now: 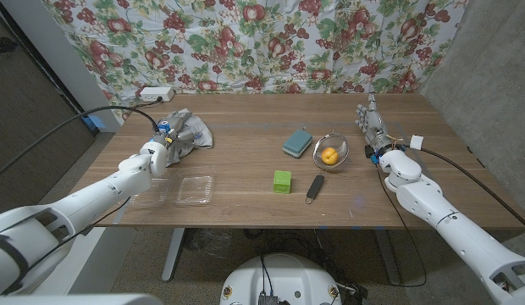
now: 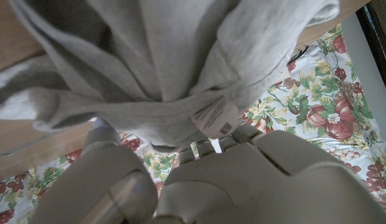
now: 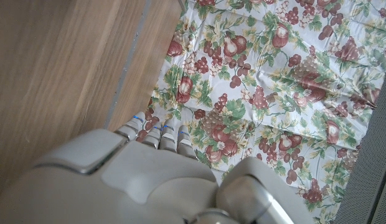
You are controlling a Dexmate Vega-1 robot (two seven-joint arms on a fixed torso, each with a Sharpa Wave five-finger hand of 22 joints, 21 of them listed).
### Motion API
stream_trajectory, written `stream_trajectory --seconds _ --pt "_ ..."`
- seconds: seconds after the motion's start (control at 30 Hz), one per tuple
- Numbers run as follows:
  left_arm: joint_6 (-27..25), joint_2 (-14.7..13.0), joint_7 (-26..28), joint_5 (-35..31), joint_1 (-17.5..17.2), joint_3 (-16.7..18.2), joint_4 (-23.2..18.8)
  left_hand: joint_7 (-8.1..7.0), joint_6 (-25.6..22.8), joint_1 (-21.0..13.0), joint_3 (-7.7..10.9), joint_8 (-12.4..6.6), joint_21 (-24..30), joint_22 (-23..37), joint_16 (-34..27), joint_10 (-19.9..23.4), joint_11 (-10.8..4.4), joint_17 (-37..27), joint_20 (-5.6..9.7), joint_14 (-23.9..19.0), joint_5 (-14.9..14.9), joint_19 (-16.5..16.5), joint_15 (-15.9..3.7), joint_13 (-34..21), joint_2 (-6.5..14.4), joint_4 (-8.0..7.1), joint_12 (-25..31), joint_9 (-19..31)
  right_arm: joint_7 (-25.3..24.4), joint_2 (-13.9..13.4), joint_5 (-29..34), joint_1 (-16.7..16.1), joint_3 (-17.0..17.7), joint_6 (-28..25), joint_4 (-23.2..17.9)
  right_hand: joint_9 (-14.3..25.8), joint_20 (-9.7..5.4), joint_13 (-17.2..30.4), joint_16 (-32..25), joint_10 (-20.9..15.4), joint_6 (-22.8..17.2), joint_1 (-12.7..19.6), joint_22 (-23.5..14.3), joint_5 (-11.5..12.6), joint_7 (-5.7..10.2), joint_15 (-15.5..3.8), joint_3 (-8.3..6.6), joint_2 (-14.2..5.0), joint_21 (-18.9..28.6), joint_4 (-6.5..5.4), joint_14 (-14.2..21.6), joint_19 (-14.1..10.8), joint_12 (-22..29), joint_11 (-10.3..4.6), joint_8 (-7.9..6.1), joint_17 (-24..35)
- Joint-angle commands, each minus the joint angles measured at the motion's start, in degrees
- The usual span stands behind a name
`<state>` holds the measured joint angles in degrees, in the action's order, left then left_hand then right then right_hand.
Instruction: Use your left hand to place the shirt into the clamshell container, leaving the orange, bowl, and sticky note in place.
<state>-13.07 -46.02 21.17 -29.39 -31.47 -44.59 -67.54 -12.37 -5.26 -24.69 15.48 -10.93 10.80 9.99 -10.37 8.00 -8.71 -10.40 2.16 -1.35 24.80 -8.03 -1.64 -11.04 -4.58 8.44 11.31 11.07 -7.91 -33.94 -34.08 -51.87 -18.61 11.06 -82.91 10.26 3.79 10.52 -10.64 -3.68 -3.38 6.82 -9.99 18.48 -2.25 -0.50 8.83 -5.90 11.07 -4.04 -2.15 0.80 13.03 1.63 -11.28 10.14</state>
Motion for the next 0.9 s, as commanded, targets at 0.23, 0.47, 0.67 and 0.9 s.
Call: stream_trajectory --seconds 0.23,0.47,0.67,0.9 --pt "0.0 0.4 0.7 -0.5 0.3 -1.1 1.7 -0.23 0.5 -0.6 0.19 -0.10 0.0 0.2 -0.2 0.1 -0.28 -0.2 0.78 0.3 0.3 0.5 -6.96 -0.1 0.3 -0.19 0.2 0.1 0.8 0.0 -0.3 0.5 -0.1 0.0 0.4 0.3 0.28 0.2 0.1 -0.3 -0.5 0.6 -0.3 0.1 0.16 -0.29 0.12 0.01 0.1 0.22 -0.4 0.2 -0.2 -0.26 -0.06 0.1" --pt "0.2 0.2 0.3 -0.9 0.3 -1.7 1.9 -0.19 -0.5 -1.3 0.46 -0.61 0.4 0.2 -0.5 1.0 -0.90 -0.2 0.72 -0.5 0.5 -0.3 -7.11 -0.1 0.5 0.00 0.5 0.1 2.0 0.6 -1.0 0.6 0.1 1.5 1.7 0.3 0.86 0.2 0.1 -0.6 -0.7 0.5 -0.3 0.0 0.18 -0.31 0.22 0.27 0.1 0.25 -0.4 0.2 -0.1 -0.11 -0.06 0.1" --pt "-0.2 0.2 0.0 -1.1 0.2 -1.9 1.9 -0.16 -1.2 -1.9 0.70 -0.94 0.4 0.2 -0.7 1.6 -0.89 -0.1 0.09 -0.9 0.6 -0.4 -7.12 -0.1 0.6 0.20 0.8 0.1 2.2 0.3 -1.0 0.8 0.0 1.0 1.6 0.3 0.92 0.2 0.1 -0.7 -0.8 0.4 -0.3 0.0 0.08 -0.32 0.31 0.44 0.2 0.25 -0.4 0.2 0.0 -0.21 -0.05 0.1" --pt "-0.9 0.0 -0.9 -1.6 0.3 -2.4 1.7 0.12 -4.8 -2.5 0.93 -2.28 0.5 0.3 -1.0 2.5 -1.13 -0.2 -0.72 -1.9 0.7 -0.4 -6.82 -0.2 0.7 0.22 1.1 0.3 2.1 0.2 -1.2 0.8 0.1 0.7 1.4 0.3 0.92 0.2 0.1 -0.8 -0.8 0.3 -0.3 -0.1 0.06 -0.32 0.37 0.55 0.2 0.24 -0.4 0.2 0.0 -0.25 -0.03 0.1"
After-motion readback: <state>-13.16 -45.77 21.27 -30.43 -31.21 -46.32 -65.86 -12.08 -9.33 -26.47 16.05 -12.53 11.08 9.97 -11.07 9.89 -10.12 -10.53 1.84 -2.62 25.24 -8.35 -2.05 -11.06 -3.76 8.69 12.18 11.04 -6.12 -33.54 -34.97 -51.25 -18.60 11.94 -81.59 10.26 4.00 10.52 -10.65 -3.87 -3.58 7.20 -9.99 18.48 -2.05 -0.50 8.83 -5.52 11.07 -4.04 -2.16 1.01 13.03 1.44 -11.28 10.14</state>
